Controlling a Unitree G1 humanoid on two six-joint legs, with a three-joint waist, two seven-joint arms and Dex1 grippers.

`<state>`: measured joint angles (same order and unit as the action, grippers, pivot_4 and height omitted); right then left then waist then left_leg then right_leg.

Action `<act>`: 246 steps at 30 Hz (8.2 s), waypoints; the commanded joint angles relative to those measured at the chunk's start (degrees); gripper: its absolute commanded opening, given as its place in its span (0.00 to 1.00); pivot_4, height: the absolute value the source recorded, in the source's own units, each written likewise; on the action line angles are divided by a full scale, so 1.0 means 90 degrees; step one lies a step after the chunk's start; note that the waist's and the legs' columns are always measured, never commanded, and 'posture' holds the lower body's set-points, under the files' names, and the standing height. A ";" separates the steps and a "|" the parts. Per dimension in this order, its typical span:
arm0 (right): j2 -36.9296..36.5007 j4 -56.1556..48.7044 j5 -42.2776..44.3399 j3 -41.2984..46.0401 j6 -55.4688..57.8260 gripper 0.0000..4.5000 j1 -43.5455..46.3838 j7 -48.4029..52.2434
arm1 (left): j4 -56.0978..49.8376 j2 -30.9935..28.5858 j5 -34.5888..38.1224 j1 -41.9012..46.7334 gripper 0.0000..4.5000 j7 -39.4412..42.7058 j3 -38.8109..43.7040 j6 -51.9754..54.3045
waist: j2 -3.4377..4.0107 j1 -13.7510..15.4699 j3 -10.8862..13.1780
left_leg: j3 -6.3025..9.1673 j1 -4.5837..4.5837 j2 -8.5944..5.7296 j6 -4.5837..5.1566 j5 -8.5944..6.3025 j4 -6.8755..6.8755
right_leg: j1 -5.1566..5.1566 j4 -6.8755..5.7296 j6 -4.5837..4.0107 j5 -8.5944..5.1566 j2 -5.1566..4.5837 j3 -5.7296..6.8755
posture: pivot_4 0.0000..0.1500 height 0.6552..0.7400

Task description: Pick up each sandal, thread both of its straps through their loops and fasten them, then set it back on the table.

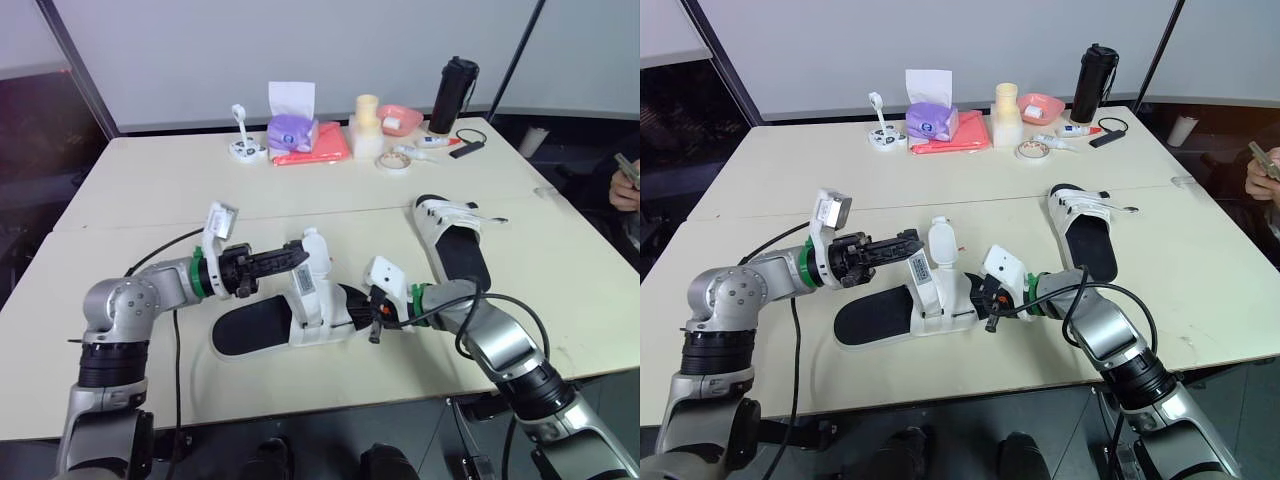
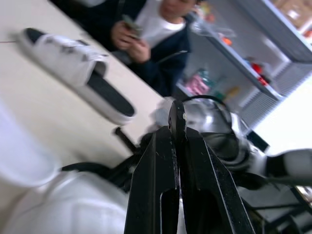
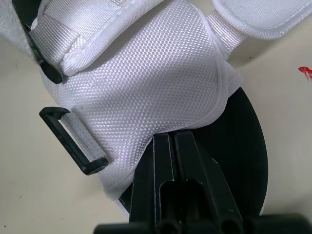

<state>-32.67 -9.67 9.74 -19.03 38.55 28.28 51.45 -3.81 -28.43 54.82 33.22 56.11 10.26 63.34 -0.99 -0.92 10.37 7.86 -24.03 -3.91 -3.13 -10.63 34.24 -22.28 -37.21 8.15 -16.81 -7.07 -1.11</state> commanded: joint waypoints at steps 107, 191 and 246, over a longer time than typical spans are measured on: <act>-0.0004 -0.0076 -0.0140 -0.0282 0.0170 0.00 -0.0201 -0.0161 | 0.3730 0.0735 -0.2482 0.1760 0.65 0.0437 -0.0066 -0.1849 | -0.0018 -0.0044 -0.0061 | 0.0005 0.0008 -0.0002 0.0002 0.0000 0.0001 | 0.0006 -0.0012 0.0006 -0.0002 0.0003 0.0008 | 1.00 1.00; -0.0097 -0.0102 -0.0193 -0.0301 0.0181 0.00 -0.0355 -0.0126 | 0.0598 0.0577 -0.4743 0.0054 0.01 0.2244 -0.2850 -0.8142 | -0.0009 0.0022 -0.0066 | -0.0004 0.0030 0.0001 0.0000 0.0000 -0.0004 | 0.0035 0.0012 -0.0001 -0.0001 0.0003 -0.0005 | 1.00 1.00; -0.0044 0.0316 -0.0374 -0.0435 -0.0130 0.00 -0.0153 0.0145 | -0.2015 -0.0939 -0.0904 -0.2303 0.99 -0.0547 -0.1727 -0.0556 | -0.0008 0.0020 -0.0064 | 0.0001 0.0061 0.0014 0.0003 -0.0006 -0.0013 | 0.0060 0.0015 -0.0022 -0.0016 0.0005 -0.0002 | 1.00 1.00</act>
<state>-32.64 -8.66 7.78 -20.95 36.05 27.96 52.59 -20.68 -37.03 48.39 13.03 51.53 -4.14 60.79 -1.06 -0.74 9.79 7.86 -23.49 -3.78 -3.10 -10.69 34.13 -21.74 -37.06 7.94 -16.96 -7.03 -1.13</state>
